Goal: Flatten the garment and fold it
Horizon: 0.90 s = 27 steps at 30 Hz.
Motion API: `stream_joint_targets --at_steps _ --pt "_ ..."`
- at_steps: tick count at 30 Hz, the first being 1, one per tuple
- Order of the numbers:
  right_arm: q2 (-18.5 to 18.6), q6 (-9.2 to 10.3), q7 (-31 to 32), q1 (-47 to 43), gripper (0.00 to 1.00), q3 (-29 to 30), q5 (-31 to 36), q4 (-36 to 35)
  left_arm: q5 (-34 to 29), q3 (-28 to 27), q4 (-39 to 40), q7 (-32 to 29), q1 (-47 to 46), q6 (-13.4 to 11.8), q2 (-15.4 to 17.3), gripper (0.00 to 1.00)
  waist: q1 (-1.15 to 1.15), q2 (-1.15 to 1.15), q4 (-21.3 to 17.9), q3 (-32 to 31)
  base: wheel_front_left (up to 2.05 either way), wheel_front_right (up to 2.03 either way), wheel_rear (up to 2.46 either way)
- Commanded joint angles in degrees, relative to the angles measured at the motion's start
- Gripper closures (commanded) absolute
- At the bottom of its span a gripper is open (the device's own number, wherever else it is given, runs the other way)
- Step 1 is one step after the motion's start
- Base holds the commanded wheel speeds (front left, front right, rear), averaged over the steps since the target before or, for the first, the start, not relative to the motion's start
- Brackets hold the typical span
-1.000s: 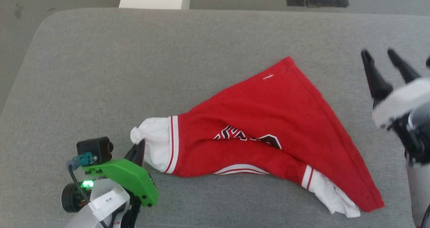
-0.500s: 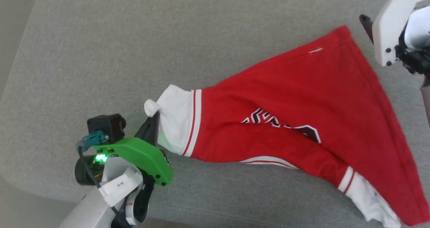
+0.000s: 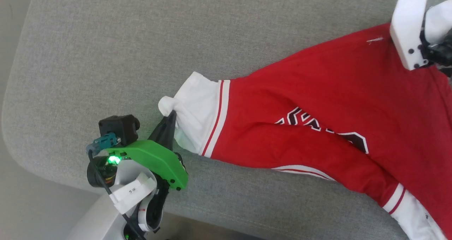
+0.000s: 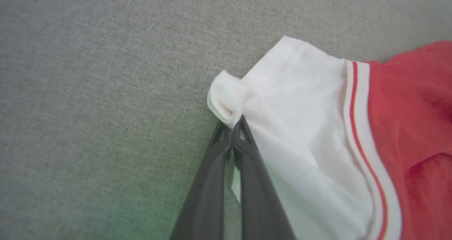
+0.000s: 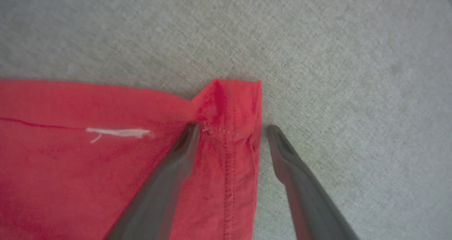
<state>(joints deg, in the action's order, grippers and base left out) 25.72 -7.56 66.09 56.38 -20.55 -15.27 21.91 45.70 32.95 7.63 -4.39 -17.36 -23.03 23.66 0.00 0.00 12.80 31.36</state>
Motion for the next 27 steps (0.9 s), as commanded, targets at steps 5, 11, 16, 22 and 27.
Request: stream_joint_targets --at_steps 5,11,16,22,27 --pt "0.0 0.08 0.8 -2.7 1.0 0.4 -1.9 1.1 0.0 -0.4 -1.1 0.4 -1.3 0.2 0.3 1.0 0.0 0.0 -0.5 -1.2 0.0 0.0 0.0" --pt "-1.6 0.08 -5.3 -3.9 1.0 5.3 -2.6 0.2 0.3 -0.8 -1.9 0.2 -0.3 0.0 1.3 1.0 0.0 0.0 -3.0 -6.1 0.0 0.0 0.0" --pt "-3.7 0.08 -12.9 -7.3 1.0 10.8 -4.8 -2.0 0.9 -1.2 -2.5 -0.4 1.2 -0.3 2.7 1.0 0.0 0.0 -6.5 -12.2 0.0 0.0 0.0" --pt "-4.3 0.08 -16.6 -17.0 1.0 16.4 -8.5 -7.3 2.0 -1.7 -2.6 -1.0 4.0 -0.9 3.9 1.0 0.0 0.0 -10.7 -19.1 0.0 0.0 0.0" --pt "-5.6 0.08 -15.9 -29.4 1.0 21.6 -11.1 -13.1 3.0 -1.7 -2.4 -1.3 6.7 -1.4 4.4 1.0 0.0 0.0 -13.1 -23.2 0.0 0.0 0.0"
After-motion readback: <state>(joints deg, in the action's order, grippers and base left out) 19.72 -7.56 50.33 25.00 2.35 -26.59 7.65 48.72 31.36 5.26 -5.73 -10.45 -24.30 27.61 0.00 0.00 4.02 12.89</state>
